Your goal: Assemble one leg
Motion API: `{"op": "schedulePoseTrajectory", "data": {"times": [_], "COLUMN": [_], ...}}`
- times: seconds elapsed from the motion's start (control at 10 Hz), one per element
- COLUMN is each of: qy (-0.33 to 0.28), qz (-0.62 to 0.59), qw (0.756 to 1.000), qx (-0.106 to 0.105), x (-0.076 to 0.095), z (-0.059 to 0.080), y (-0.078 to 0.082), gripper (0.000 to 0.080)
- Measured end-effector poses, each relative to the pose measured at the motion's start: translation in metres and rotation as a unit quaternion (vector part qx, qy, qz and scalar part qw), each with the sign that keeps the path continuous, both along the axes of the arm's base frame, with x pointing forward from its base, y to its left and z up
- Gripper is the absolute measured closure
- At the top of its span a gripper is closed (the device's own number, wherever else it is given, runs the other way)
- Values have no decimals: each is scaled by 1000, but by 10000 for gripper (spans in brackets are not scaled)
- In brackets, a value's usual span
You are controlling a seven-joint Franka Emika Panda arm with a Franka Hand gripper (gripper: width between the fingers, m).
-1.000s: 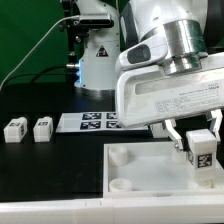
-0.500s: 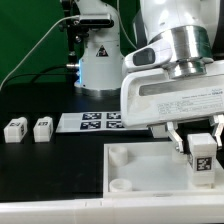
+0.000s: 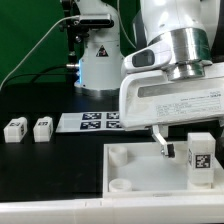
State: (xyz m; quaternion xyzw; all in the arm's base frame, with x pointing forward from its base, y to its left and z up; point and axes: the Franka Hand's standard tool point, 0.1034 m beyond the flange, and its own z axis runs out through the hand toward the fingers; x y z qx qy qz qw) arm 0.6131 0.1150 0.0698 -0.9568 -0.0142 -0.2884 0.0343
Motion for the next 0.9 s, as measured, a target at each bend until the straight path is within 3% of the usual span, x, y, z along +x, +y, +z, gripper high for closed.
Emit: {"op": "schedulePoseTrajectory", "data": {"times": [0.7,0.9], "qy": [7,26], "qz": [-2,-3], "qw": [1000,1000], "qx": [2,14], "x": [-1,-2], "z": [2,36], "y": [1,4], "gripper": [151,151]}}
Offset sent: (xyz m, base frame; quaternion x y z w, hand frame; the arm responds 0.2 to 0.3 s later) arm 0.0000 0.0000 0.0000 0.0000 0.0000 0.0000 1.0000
